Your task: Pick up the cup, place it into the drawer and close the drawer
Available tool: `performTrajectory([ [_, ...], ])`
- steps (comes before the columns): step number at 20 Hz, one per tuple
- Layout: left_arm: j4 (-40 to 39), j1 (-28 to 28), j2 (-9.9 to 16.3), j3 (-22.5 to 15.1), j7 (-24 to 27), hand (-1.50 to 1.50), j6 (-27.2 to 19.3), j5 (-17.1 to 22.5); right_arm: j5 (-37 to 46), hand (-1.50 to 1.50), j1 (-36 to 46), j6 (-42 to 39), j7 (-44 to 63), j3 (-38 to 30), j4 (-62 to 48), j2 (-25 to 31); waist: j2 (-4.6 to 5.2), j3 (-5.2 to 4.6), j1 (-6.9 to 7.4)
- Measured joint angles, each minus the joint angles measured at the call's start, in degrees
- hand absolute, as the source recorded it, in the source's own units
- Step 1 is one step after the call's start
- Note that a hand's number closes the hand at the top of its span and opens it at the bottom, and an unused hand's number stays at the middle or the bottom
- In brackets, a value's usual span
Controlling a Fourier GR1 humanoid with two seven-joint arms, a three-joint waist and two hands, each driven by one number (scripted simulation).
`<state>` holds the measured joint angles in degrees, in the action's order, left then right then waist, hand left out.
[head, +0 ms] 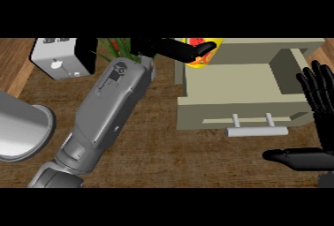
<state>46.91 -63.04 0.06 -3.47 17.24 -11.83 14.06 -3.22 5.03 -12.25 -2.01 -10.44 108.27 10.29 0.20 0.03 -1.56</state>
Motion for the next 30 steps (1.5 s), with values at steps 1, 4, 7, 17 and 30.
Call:
performTrajectory([
  [1,-1.8,-1.3,0.0,-0.8,0.1,1.50,-1.1,1.2,0.0,-1.50,-0.3,-0.1,-0.1,0.3,0.5,-0.2,0.05,0.00,-0.26],
  [4,-6.7,-4.5,0.0,-2.4,0.4,1.50,-2.3,4.1,0.1,-1.50,-0.1,-0.3,-0.2,0.2,0.2,0.0,0.13,0.00,-0.43],
  [7,-10.6,-6.0,0.0,-5.3,1.6,1.50,-3.9,7.0,0.3,-1.50,-0.3,-0.5,-1.1,0.2,-0.6,-0.2,0.19,0.01,-0.69],
  [17,-18.9,-9.4,-0.1,-16.1,3.3,1.50,-7.9,15.1,0.1,-1.50,0.3,-1.2,-1.3,0.3,-1.0,0.1,0.44,0.03,-1.89],
  [30,-23.0,-9.7,0.0,-31.6,-2.0,-1.50,-12.7,17.9,-1.5,-1.50,2.4,-2.2,-0.7,-0.4,-1.3,1.0,0.86,0.05,-3.73],
])
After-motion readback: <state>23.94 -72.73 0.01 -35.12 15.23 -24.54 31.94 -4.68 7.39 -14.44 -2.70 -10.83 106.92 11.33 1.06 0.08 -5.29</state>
